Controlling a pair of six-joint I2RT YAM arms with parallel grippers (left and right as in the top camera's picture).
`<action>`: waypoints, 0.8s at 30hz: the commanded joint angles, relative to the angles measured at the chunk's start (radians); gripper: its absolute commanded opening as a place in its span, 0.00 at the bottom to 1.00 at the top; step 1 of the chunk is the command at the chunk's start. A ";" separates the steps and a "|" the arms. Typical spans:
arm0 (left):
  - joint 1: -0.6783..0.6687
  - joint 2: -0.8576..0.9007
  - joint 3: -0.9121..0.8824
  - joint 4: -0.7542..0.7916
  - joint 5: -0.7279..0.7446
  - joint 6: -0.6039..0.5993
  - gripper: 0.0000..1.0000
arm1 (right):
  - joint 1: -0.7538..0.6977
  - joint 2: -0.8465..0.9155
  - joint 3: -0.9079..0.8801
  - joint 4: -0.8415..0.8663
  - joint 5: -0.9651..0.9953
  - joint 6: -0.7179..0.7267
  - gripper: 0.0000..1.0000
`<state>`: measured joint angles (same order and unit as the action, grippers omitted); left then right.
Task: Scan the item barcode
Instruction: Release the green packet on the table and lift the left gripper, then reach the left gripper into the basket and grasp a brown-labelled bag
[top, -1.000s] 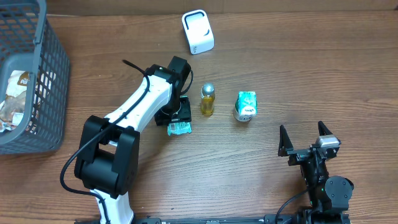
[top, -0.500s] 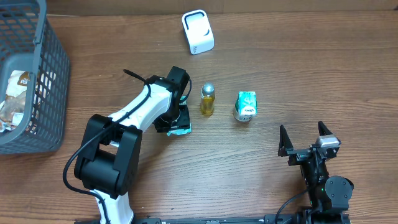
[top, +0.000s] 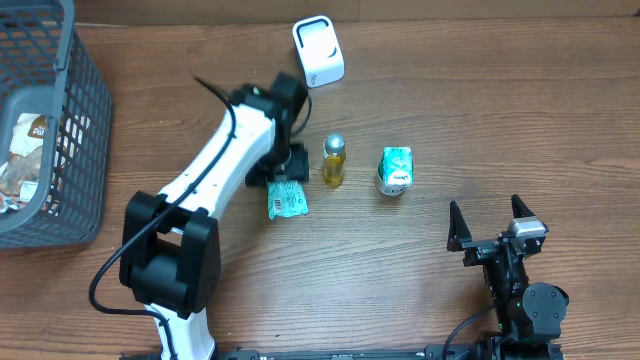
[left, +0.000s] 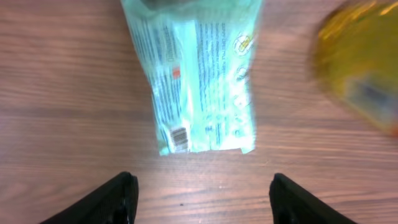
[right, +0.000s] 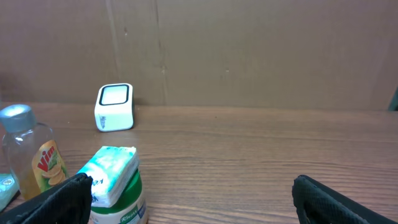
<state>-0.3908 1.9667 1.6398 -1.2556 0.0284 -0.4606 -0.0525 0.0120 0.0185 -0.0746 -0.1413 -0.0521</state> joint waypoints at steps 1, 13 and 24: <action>0.031 -0.006 0.208 -0.095 -0.154 0.079 0.70 | -0.002 -0.009 -0.011 0.005 0.010 -0.001 1.00; 0.182 -0.006 0.659 -0.275 -0.638 0.347 0.91 | -0.002 -0.009 -0.011 0.005 0.010 -0.001 1.00; 0.428 -0.007 0.867 -0.176 -0.630 0.485 0.91 | -0.002 -0.009 -0.011 0.005 0.010 -0.001 1.00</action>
<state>-0.0345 1.9678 2.4542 -1.4628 -0.5835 -0.0483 -0.0525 0.0120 0.0185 -0.0742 -0.1413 -0.0521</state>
